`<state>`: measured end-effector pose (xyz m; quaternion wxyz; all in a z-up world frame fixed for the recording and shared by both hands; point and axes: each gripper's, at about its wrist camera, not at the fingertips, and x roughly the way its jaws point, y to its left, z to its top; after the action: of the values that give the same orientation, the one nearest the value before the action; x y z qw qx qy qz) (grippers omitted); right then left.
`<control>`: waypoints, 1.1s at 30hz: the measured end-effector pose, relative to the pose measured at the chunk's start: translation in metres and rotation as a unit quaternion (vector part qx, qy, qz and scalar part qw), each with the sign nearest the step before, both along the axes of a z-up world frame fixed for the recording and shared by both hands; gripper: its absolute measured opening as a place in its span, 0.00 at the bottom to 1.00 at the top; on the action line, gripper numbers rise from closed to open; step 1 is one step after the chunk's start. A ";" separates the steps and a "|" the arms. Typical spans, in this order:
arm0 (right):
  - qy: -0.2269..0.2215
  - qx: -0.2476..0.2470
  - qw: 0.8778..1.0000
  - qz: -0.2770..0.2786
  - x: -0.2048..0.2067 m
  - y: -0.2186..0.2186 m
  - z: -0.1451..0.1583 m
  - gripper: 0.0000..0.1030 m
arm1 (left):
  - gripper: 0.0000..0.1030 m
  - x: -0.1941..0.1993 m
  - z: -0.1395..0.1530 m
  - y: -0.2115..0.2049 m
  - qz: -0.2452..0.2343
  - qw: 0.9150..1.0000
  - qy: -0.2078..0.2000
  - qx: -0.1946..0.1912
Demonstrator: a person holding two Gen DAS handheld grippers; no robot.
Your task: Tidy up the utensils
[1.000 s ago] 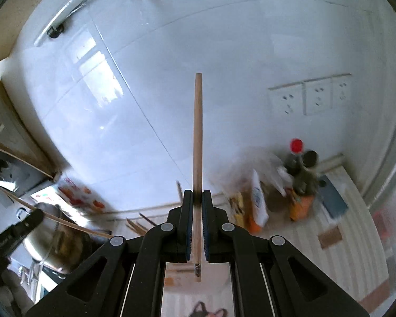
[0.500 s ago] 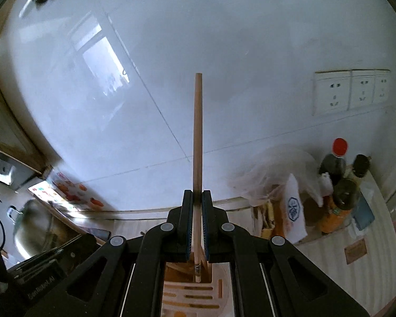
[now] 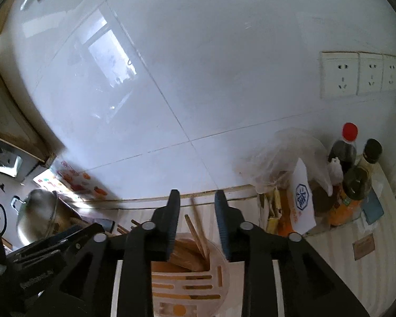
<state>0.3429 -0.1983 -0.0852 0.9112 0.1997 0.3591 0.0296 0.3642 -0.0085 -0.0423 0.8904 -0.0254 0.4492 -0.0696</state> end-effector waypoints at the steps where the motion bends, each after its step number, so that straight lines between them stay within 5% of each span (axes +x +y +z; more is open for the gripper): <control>1: -0.001 0.005 1.000 0.000 0.000 -0.003 0.000 0.32 | 0.84 0.000 0.000 -0.001 0.004 1.000 -0.005 0.011; 4: -0.002 0.016 1.000 0.001 0.003 -0.010 0.000 0.35 | 0.99 0.005 -0.004 0.000 0.017 0.999 -0.023 0.046; 8: -0.001 0.023 1.000 0.014 0.013 -0.010 -0.002 0.35 | 0.99 0.009 -0.018 0.000 0.033 0.995 -0.018 0.091; 14: 0.003 0.022 1.000 0.013 -0.002 -0.014 -0.010 0.37 | 0.99 -0.006 -0.025 0.015 0.057 0.995 -0.022 0.085; 18: 0.012 -0.050 0.999 -0.001 -0.032 -0.008 -0.011 0.67 | 1.00 -0.029 -0.023 0.021 0.066 0.993 -0.032 0.091; 27: 0.042 -0.160 0.986 -0.013 -0.105 0.014 -0.024 0.98 | 1.00 -0.100 -0.026 0.018 0.044 0.993 -0.042 0.099; 33: 0.038 -0.176 0.983 -0.038 -0.166 0.023 -0.013 1.00 | 1.00 -0.152 -0.012 0.026 0.024 0.995 -0.057 0.079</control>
<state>0.1769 -0.1758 -0.0983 0.9181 0.0503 0.3855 -0.0766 0.2123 0.0174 -0.0539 0.9153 0.0389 0.4007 -0.0139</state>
